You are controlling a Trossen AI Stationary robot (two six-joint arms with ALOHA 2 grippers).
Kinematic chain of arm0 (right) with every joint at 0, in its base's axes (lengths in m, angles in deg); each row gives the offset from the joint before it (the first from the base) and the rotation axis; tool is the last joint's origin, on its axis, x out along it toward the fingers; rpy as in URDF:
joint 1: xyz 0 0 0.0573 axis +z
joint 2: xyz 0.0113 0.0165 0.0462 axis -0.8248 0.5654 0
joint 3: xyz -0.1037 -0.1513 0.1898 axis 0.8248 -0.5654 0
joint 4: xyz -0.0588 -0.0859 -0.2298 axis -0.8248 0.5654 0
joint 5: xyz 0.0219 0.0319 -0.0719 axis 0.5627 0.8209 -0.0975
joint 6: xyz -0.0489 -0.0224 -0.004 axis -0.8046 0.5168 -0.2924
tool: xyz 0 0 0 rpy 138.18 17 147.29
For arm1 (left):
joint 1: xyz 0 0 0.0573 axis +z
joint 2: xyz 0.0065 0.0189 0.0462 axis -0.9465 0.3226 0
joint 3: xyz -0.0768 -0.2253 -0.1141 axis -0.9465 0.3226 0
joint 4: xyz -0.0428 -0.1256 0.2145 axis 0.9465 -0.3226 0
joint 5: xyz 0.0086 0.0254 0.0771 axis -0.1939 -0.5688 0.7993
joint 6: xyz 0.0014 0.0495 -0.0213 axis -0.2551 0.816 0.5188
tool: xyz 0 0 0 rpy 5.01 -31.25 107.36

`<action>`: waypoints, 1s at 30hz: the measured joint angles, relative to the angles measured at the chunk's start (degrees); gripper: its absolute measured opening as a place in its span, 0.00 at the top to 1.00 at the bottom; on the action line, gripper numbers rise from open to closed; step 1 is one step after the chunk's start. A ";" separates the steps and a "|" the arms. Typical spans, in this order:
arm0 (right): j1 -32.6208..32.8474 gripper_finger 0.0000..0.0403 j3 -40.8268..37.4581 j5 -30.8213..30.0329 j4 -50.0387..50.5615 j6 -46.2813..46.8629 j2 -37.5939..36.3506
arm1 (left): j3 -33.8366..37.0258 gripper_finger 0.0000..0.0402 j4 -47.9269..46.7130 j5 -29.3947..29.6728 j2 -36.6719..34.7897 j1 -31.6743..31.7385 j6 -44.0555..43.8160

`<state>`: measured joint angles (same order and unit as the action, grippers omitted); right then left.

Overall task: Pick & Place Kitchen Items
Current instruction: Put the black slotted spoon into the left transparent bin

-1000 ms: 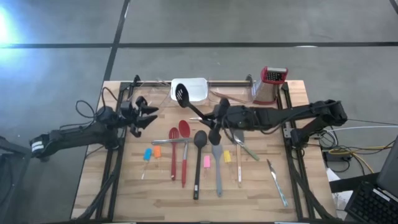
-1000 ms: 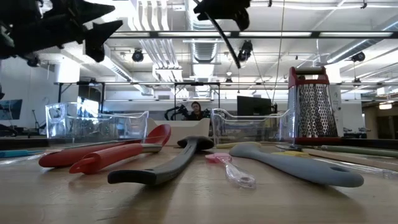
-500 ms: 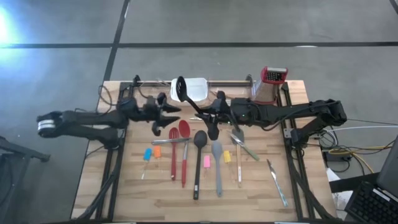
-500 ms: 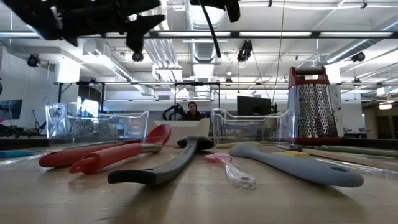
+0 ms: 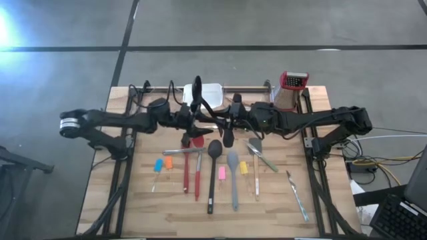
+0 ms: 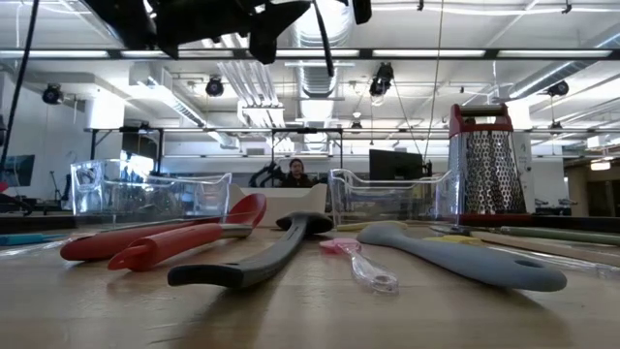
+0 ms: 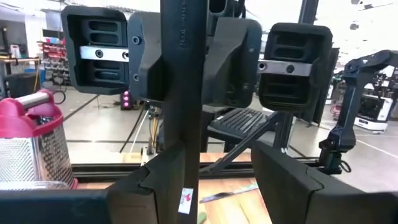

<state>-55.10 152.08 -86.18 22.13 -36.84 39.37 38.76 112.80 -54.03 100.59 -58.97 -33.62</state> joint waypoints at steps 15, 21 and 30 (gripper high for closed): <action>0.48 0.83 0.02 2.34 -1.18 1.59 -0.10 | -1.80 0.53 -0.41 0.91 1.70 0.42 2.70; 0.39 0.83 0.02 4.35 -3.19 0.91 0.03 | -1.90 0.53 0.62 1.11 1.70 0.37 2.79; 0.38 0.83 0.02 4.35 -5.31 -1.38 0.06 | -3.90 0.53 1.27 0.89 1.70 0.33 2.75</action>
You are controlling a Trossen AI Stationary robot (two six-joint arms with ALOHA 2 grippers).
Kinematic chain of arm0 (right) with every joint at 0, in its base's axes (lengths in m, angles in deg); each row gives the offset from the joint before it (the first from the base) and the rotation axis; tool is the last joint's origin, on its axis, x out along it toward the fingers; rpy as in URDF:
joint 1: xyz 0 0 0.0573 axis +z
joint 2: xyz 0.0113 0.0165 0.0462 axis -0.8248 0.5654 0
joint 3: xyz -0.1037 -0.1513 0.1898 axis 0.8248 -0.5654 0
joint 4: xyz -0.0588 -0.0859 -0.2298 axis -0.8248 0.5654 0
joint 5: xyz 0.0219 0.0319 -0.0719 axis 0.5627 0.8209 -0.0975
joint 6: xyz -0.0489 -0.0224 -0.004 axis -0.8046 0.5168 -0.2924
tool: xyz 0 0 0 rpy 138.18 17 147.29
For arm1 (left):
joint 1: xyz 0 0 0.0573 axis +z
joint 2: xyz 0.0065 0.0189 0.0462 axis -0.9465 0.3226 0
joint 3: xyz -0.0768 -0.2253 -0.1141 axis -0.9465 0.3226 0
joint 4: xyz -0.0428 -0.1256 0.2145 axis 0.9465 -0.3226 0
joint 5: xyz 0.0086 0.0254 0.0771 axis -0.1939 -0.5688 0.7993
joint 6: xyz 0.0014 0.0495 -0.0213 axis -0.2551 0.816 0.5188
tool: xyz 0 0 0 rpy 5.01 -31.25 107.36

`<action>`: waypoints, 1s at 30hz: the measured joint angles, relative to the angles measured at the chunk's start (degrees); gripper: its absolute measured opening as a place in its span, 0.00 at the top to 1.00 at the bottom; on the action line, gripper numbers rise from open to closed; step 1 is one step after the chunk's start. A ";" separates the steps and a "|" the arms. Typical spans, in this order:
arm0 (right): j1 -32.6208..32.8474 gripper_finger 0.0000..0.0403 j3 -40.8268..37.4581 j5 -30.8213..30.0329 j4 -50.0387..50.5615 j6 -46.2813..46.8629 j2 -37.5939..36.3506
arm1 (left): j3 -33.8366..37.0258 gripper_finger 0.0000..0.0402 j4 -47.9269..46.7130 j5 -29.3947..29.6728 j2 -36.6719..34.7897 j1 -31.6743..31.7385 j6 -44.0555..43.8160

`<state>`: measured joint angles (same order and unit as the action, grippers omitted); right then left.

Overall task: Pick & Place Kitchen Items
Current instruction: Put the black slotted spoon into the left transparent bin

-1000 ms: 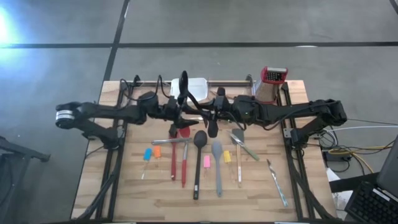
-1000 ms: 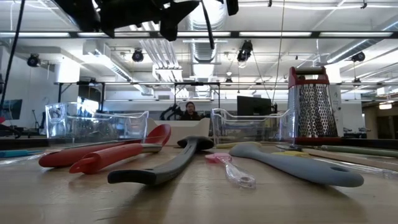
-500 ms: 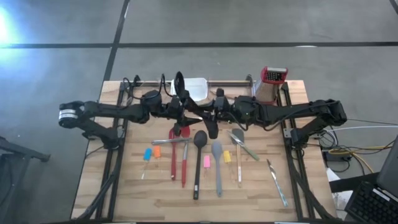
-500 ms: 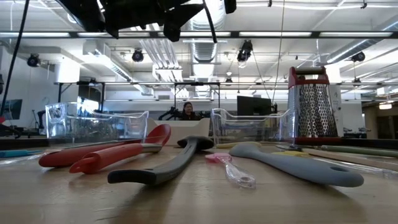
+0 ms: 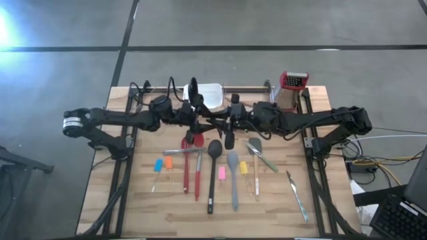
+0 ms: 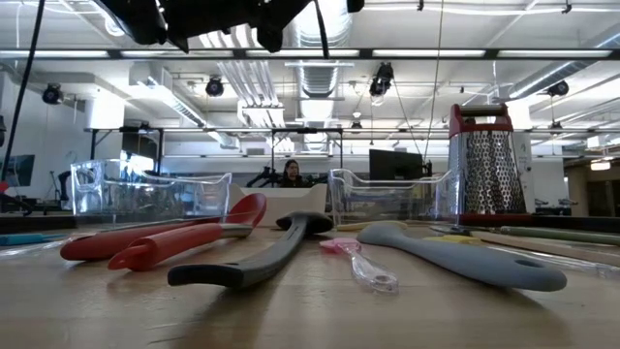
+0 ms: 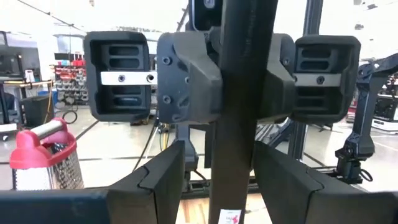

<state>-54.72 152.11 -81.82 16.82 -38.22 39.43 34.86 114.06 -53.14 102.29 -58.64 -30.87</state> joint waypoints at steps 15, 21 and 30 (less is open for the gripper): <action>-0.85 0.83 0.02 0.00 -0.58 -0.89 -0.08 | -2.82 0.53 -0.76 -1.16 0.00 -0.76 -0.96; -0.86 0.83 0.02 0.17 -0.28 -0.07 -0.09 | -2.85 0.68 -0.82 -0.92 0.32 -0.76 0.08; -0.86 0.83 -0.11 0.15 0.56 -0.01 -0.13 | -2.84 0.78 -0.55 -1.80 1.70 -0.74 0.68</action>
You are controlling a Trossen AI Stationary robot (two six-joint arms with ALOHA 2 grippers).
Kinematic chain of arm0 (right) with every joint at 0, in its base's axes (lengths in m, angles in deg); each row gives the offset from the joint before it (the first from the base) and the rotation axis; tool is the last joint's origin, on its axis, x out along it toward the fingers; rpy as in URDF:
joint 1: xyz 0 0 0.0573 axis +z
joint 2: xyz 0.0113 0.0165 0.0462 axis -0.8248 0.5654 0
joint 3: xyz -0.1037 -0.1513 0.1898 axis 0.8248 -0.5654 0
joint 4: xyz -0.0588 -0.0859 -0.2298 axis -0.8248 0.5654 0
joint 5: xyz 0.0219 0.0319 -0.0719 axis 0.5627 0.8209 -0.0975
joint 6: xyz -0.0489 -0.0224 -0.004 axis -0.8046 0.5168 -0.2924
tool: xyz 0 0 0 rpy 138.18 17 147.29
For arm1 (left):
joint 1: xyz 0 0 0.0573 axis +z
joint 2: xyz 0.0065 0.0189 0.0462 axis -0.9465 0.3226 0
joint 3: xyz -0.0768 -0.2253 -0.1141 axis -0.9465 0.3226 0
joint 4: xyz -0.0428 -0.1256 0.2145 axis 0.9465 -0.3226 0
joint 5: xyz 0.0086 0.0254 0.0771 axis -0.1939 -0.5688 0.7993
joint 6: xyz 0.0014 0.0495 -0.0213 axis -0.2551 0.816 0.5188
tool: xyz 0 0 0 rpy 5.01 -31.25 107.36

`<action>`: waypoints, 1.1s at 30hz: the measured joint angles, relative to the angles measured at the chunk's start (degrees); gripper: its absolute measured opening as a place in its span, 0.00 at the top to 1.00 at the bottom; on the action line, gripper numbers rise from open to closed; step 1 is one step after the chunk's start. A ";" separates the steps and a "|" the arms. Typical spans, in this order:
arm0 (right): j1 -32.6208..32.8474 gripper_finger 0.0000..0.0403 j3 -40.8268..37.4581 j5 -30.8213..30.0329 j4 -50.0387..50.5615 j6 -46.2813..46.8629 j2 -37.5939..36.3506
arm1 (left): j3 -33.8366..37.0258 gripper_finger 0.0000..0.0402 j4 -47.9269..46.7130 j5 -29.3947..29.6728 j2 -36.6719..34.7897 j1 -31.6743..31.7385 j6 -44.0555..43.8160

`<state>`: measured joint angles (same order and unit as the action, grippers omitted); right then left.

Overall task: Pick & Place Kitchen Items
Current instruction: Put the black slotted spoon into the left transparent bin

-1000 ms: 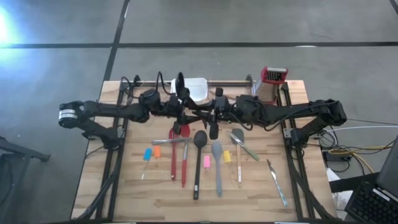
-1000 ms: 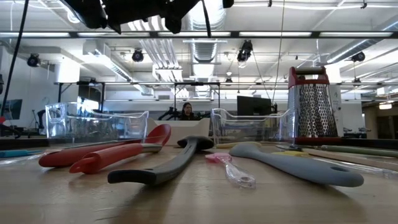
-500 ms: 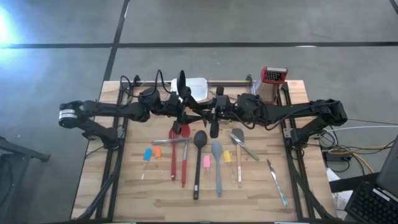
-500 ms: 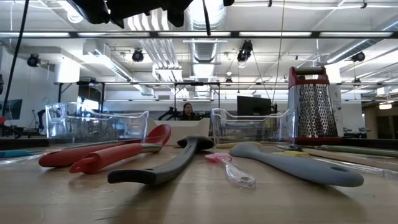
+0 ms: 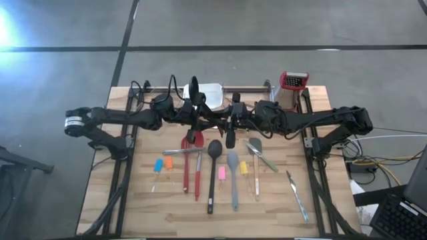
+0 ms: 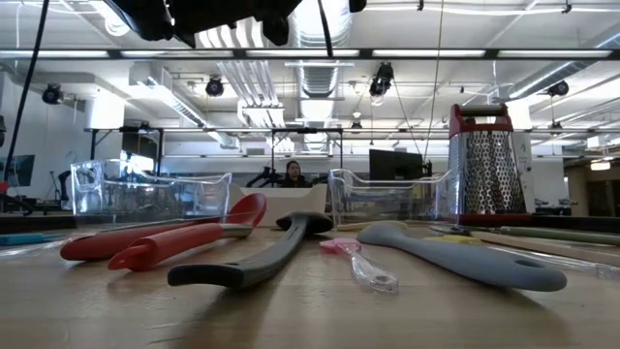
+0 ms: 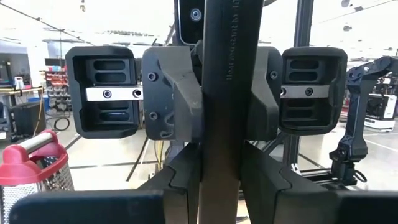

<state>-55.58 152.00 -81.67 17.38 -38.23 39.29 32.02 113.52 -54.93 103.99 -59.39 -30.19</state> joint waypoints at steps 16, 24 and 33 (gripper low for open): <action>0.05 0.53 0.13 -0.46 7.29 -0.20 -5.91 | -0.17 0.78 -17.14 -0.94 -8.44 1.28 0.39; 0.22 0.51 -0.20 -0.39 26.58 4.85 -10.29 | -4.83 0.78 -49.91 12.53 -19.73 5.14 6.20; 0.22 0.57 -7.46 -3.59 29.80 11.09 -9.10 | -3.57 0.78 -64.29 42.17 -27.48 10.30 2.85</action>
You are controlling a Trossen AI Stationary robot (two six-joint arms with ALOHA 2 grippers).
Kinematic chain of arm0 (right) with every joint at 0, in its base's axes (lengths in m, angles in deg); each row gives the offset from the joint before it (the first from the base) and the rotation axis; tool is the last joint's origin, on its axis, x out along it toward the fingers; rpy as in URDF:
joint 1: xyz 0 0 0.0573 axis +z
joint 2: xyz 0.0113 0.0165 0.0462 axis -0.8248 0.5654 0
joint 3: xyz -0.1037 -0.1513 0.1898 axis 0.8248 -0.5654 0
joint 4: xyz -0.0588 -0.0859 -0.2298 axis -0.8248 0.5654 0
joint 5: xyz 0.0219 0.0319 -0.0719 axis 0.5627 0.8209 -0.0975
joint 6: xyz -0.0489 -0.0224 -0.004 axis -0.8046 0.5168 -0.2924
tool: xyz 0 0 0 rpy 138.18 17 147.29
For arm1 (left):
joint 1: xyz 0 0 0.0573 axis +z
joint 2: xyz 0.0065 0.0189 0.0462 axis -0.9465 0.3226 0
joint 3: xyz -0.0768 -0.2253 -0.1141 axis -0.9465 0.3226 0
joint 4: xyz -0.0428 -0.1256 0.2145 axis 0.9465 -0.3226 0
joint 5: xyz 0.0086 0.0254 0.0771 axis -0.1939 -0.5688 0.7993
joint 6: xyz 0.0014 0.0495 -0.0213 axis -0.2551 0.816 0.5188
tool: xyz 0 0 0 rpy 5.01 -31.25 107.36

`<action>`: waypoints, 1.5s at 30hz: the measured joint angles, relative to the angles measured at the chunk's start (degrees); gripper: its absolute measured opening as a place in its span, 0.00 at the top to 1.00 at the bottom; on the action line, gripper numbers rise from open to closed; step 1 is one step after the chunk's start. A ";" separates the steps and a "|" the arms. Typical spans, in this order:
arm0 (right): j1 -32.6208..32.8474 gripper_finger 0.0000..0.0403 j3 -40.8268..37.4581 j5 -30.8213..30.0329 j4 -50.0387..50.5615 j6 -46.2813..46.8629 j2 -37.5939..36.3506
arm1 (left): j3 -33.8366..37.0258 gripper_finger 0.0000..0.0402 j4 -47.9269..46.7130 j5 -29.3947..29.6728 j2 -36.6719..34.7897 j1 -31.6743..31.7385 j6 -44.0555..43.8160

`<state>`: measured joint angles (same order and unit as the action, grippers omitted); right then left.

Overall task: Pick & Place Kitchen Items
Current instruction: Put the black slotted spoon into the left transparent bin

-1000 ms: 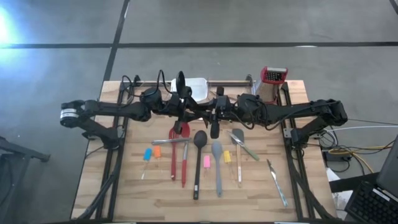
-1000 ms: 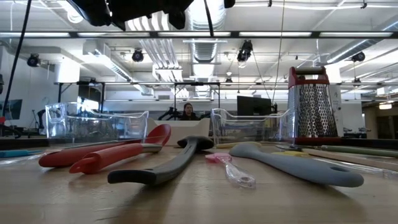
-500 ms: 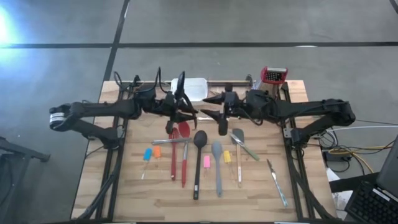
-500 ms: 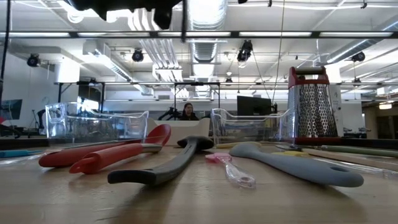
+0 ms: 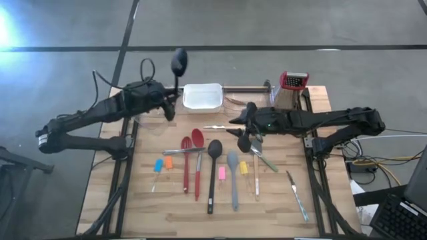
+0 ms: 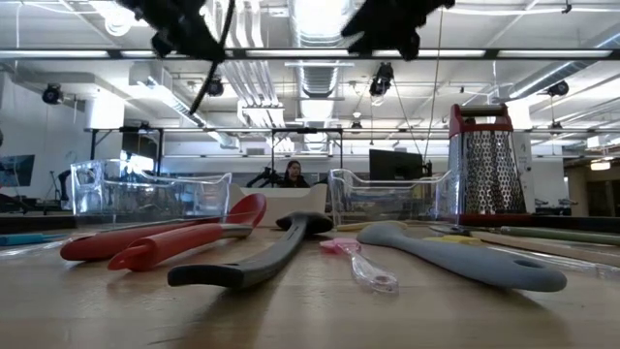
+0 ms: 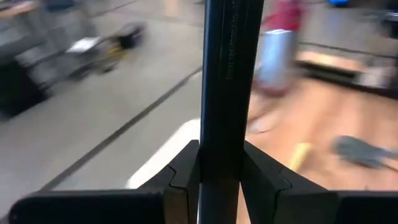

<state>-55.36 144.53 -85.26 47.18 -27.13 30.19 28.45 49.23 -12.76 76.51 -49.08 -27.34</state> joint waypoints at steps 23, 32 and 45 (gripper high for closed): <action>0.02 0.66 -5.43 -1.33 -3.24 4.14 0.40 | 15.62 0.78 -5.19 2.98 -1.55 18.96 -18.92; 0.01 0.66 -5.43 -1.33 -3.22 4.17 0.40 | 17.39 0.78 -5.10 -1.52 2.27 23.64 -18.91; 0.00 0.66 -5.43 -1.31 -2.87 4.34 0.40 | 17.61 0.78 -4.86 -6.06 9.34 26.24 -18.94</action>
<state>-55.36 139.10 -86.57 44.31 -22.79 30.60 46.06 44.36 -18.82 85.85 -22.84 -46.28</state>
